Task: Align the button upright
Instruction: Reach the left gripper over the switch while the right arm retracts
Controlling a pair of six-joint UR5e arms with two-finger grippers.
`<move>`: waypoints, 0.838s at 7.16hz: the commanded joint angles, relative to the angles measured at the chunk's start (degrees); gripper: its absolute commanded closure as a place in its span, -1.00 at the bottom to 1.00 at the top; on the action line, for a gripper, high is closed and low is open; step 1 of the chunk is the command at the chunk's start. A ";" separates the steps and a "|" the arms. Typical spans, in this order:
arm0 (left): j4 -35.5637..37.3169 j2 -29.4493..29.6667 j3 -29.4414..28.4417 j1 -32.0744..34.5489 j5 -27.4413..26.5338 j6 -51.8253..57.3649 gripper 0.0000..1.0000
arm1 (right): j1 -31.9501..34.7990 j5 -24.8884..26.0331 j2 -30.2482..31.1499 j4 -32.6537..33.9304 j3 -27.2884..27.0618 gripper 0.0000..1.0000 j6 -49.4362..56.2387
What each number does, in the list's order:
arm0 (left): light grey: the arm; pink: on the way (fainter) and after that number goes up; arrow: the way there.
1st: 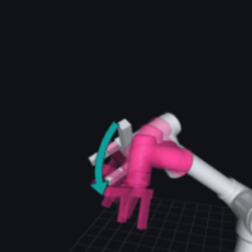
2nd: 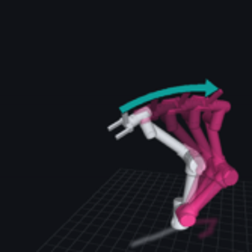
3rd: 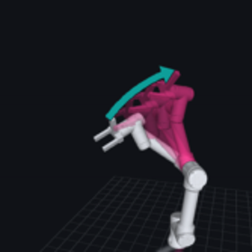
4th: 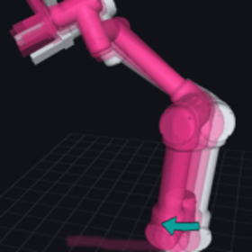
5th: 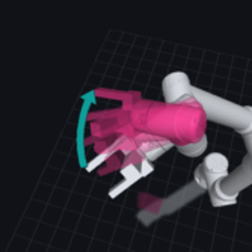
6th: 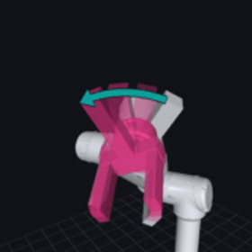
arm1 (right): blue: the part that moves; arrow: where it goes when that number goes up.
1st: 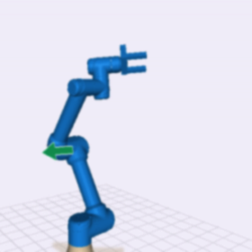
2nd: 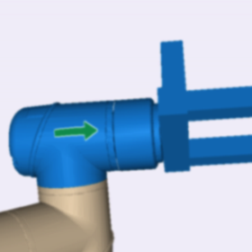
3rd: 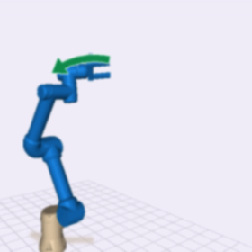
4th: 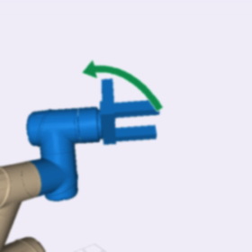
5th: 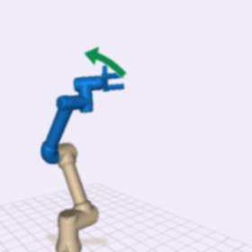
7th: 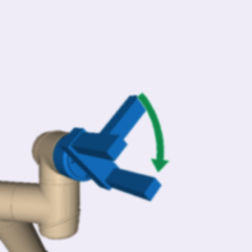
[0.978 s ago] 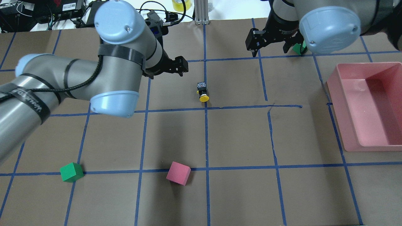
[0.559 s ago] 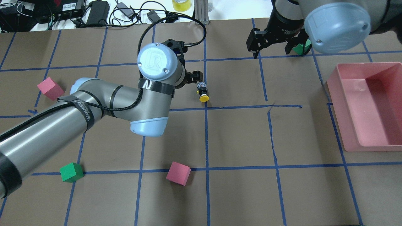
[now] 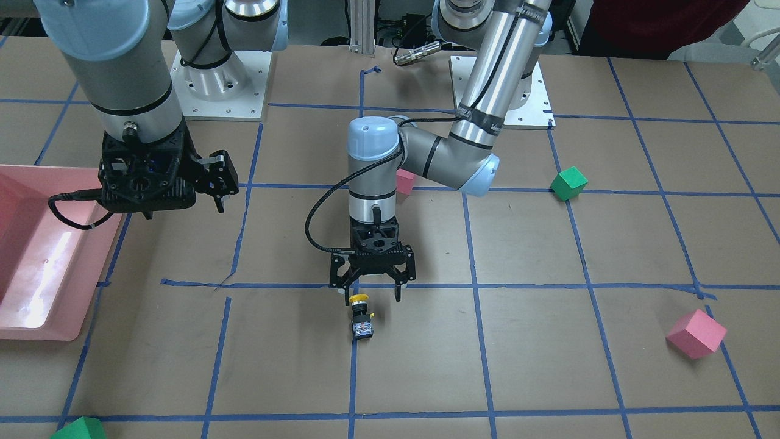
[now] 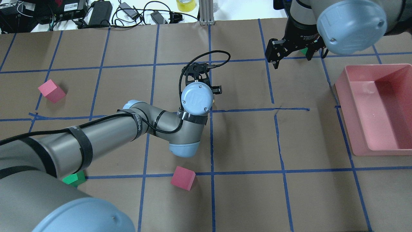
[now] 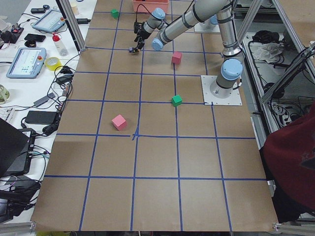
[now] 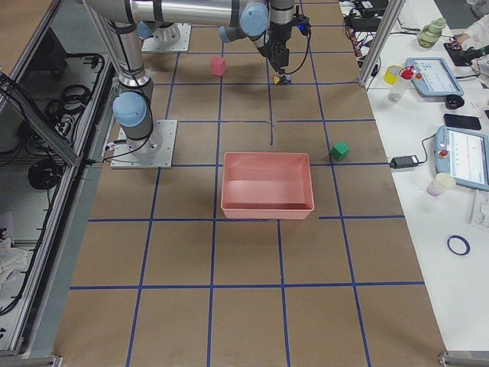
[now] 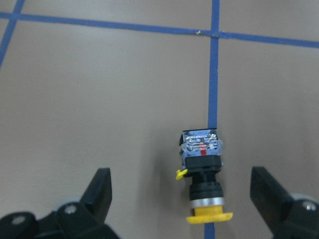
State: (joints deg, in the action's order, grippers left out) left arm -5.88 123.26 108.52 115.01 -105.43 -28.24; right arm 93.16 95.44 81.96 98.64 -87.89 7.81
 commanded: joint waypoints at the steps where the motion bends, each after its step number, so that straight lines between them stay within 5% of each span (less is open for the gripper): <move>1: 7.34 5.04 -0.50 1.35 -1.27 -1.12 -1.00 | -0.43 -0.26 0.04 0.32 0.08 -1.00 1.24; 5: 7.12 5.50 0.19 1.71 1.26 1.26 -0.88 | -0.43 -0.70 1.36 0.32 0.87 -1.00 5.20; 6: 7.02 5.41 0.46 1.79 1.45 1.17 -0.70 | -0.43 -0.78 1.18 0.23 0.79 -1.00 6.33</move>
State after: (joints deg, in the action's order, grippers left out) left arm 1.37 128.73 108.42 116.69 -104.65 -26.98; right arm 92.73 94.71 83.23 98.93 -87.04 13.21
